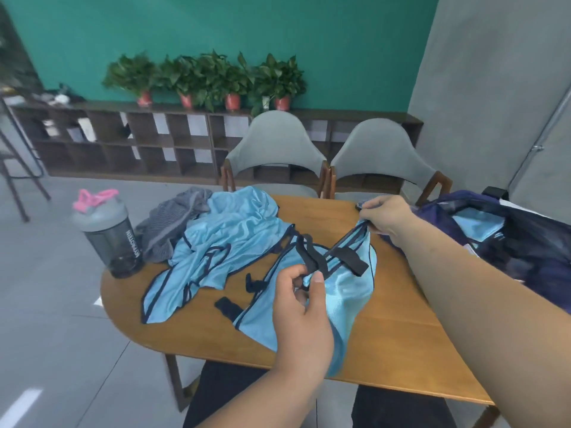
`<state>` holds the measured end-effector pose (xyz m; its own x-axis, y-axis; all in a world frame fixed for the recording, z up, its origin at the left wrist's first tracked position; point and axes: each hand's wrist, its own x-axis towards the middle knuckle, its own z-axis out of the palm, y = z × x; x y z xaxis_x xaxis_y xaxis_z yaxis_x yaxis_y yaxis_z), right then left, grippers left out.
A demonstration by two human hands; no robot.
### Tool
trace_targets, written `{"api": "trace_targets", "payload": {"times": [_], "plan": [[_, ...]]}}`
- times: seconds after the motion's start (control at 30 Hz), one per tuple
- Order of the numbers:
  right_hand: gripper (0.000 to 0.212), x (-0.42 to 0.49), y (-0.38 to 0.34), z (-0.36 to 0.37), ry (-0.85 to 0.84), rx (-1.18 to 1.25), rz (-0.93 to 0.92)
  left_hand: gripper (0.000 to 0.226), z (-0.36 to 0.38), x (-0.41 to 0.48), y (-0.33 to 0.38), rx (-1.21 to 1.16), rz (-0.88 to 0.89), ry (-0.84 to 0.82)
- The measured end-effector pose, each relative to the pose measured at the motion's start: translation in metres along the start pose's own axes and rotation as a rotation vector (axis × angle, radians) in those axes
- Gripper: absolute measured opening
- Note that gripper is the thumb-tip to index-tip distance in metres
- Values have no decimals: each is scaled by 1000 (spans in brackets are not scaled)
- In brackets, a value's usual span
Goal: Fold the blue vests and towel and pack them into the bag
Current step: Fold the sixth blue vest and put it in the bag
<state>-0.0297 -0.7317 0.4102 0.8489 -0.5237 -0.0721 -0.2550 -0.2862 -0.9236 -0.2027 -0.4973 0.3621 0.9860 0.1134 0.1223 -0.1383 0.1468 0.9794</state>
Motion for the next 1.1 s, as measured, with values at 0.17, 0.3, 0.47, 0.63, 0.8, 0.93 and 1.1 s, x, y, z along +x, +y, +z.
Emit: {"api": "trace_targets", "payload": {"times": [0.17, 0.3, 0.47, 0.63, 0.8, 0.93, 1.1], "plan": [[11, 9, 0, 62, -86, -98, 20, 8, -29, 10, -9, 3, -93, 99], [13, 14, 17, 103, -146, -201, -1, 8, -48, 21, -34, 4, -199, 215], [13, 16, 38, 138, -212, -232, 2, 8, -71, 29, -58, -66, -329, 351], [17, 10, 50, 154, -242, -71, -100, 15, -82, 35, -65, -50, -356, 426], [33, -8, 70, 143, -263, -236, -367, 20, -91, 44, -66, 8, -364, 422], [36, -24, 97, 128, -272, -426, -564, 35, -89, 52, -60, -7, -378, 374], [25, -36, 119, 99, -127, -591, -573, 30, -82, 82, -66, 81, -330, 275]]}}
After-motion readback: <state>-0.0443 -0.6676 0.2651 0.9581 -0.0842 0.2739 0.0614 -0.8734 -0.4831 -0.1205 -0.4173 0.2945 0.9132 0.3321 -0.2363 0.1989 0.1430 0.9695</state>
